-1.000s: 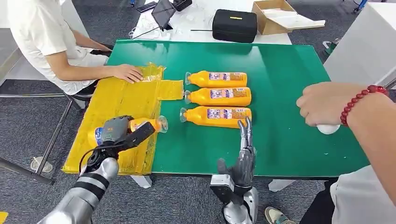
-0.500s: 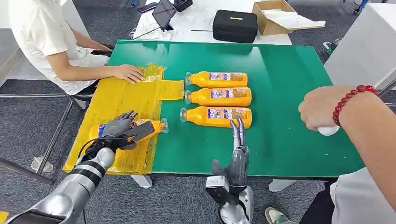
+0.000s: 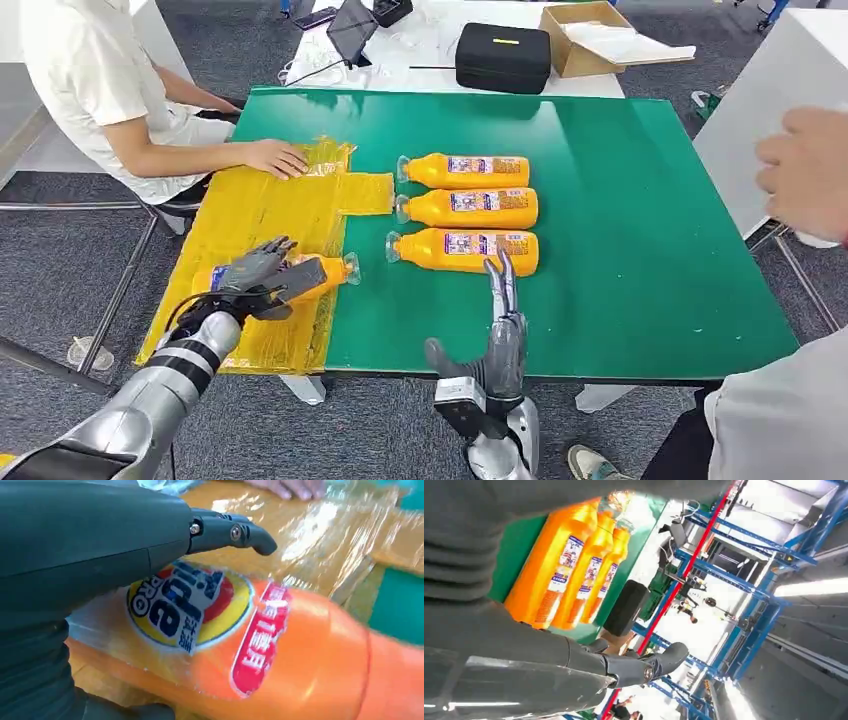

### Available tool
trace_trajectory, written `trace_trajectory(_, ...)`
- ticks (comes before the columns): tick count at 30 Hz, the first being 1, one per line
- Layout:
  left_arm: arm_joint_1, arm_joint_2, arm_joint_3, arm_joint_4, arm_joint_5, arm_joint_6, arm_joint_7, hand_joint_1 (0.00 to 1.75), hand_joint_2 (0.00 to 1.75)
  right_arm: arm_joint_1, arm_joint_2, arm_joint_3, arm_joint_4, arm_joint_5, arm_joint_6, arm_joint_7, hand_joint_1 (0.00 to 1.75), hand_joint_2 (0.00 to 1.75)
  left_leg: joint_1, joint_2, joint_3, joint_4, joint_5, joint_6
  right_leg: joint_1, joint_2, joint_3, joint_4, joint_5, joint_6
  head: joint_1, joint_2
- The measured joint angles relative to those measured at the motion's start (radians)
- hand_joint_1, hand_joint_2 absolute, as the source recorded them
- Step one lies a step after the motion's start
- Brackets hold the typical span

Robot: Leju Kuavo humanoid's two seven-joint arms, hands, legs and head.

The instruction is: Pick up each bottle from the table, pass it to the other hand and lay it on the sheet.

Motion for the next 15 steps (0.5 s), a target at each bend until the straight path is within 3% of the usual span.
trace_trajectory(4, 0.081, -0.019, 0.000, -0.117, 0.103, 0.039, -0.086, 0.00, 1.75, 0.002, -0.005, -0.001, 0.000, 0.009, 0.000, 0.000, 0.00, 1.75, 0.000, 0.000, -0.001, 0.000, 0.000, 0.000, 0.000, 0.000, -0.001, 0.000, 0.000, 0.000, 0.001, 0.000)
trace_trajectory(8, 0.185, -0.047, -0.001, -0.306, 0.157, 0.100, -0.082, 0.00, 1.75, 0.016, -0.008, -0.006, 0.000, 0.021, 0.000, 0.000, 0.00, 1.75, 0.000, 0.000, -0.004, 0.000, -0.001, 0.000, 0.000, 0.000, -0.004, 0.000, 0.000, 0.000, 0.000, 0.000)
trace_trajectory(15, 0.270, -0.061, -0.015, -0.473, 0.191, 0.134, -0.070, 0.00, 1.75, 0.024, -0.009, -0.017, -0.003, 0.030, 0.000, 0.000, 0.00, 1.75, 0.000, 0.001, -0.005, 0.000, -0.001, 0.000, 0.000, 0.000, -0.005, 0.000, 0.000, 0.000, 0.000, 0.000)
